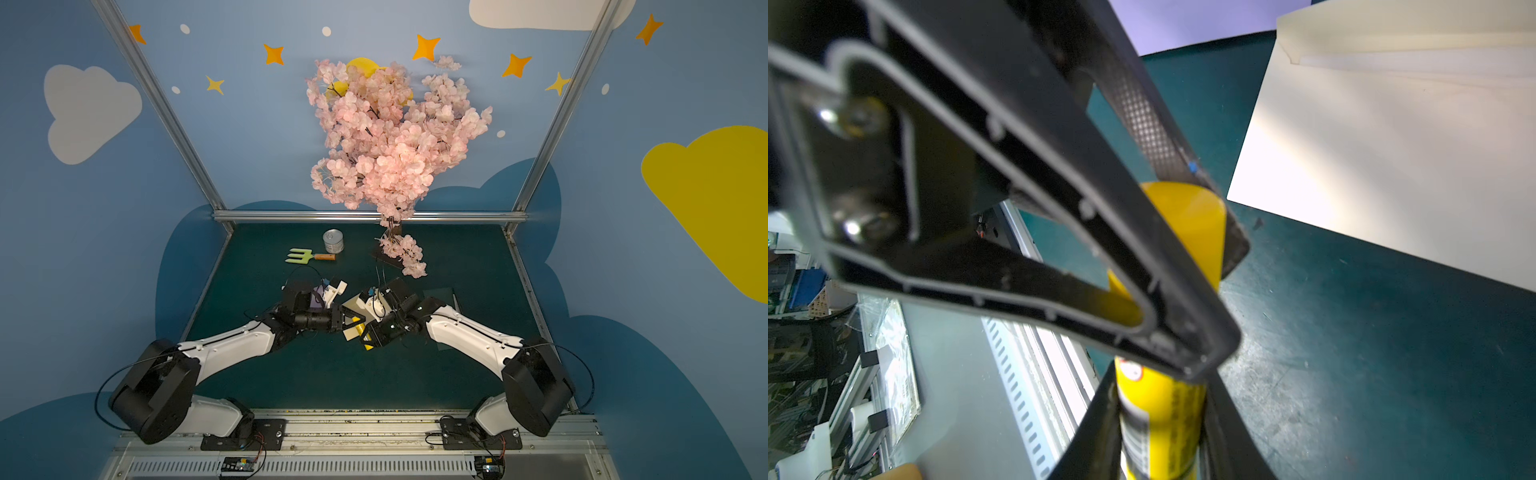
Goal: Seal the envelope with a glue stick
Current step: Pick up the glue stick from the center of the board.
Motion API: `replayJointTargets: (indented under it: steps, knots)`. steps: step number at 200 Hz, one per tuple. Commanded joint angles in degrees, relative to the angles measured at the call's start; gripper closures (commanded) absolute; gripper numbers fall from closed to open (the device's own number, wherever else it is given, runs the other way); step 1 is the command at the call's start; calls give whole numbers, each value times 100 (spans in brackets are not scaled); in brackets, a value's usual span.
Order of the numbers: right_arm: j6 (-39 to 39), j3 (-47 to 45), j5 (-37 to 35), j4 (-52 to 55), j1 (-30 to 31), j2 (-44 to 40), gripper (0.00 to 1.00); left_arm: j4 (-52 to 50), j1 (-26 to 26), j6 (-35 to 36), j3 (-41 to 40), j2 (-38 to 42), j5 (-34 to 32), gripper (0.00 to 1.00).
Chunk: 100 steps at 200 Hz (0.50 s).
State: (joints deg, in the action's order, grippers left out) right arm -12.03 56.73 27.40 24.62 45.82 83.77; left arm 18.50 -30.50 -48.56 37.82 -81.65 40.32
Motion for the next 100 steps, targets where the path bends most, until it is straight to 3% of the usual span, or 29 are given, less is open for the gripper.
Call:
replayJointTargets:
  steps: [1, 13, 34, 62, 100]
  knots:
    - [-266, 317, -54, 162, -73, 0, 42, 75, 17, -73, -10, -3, -363, 98]
    - [-495, 330, -56, 184, -109, -89, 26, 137, 40, -101, -36, 41, -628, 98]
    - [-1104, 266, -101, 145, -233, -333, 16, 426, 108, -107, -84, 120, -1127, 98]
    - [-2691, -75, 26, -336, -586, -619, 14, 893, 97, 170, -122, 239, -1820, 98]
    - [-4440, -489, 165, -1381, -980, -1037, 15, 2560, -11, 1249, -639, 418, -2858, 97]
